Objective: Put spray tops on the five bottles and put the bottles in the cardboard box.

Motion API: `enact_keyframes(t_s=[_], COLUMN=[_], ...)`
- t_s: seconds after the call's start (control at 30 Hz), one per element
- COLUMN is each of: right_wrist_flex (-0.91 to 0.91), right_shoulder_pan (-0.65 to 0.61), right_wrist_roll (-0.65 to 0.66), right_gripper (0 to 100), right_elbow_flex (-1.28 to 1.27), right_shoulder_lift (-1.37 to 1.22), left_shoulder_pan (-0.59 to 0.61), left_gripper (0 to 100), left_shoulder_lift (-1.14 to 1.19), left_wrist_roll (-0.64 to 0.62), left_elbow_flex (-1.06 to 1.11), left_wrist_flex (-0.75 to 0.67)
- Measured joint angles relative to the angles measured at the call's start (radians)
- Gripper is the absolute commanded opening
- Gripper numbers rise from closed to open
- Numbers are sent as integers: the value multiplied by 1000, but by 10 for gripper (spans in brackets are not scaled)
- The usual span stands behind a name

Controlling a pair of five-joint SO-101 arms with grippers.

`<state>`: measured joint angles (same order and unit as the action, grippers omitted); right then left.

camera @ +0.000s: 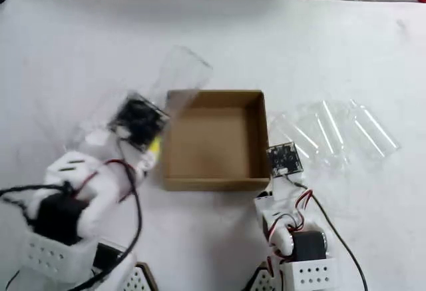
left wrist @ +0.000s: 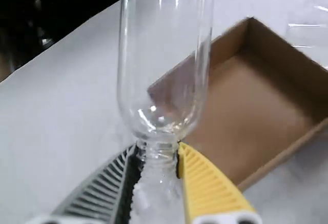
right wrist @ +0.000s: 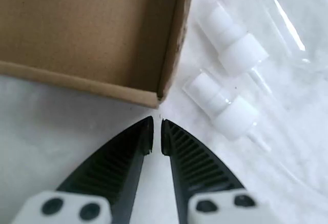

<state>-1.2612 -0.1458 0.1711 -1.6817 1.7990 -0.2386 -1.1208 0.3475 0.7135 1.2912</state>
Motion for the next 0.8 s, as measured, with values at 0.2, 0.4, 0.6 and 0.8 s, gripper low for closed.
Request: enact_keyframes(t_s=[0.2,0.4,0.6,0.8], right_wrist_flex=[15,265,647,772], right_shoulder_pan=[0,160,249,256], right_wrist_roll=[0,0,6,84], right_gripper=[17,18,18,17], right_elbow_flex=[0,9,12,80], right_shoulder_lift=[0,-2,-2,-2], left_shoulder_pan=[-158,-129,-106,-101], left_gripper=[20,20,20,20], left_shoulder_lift=[8,-8,-147,-302], left_wrist_roll=[74,103,100,87], left_elbow_flex=[91,212,292,364], left_wrist_flex=[-49,-143,-158,-158])
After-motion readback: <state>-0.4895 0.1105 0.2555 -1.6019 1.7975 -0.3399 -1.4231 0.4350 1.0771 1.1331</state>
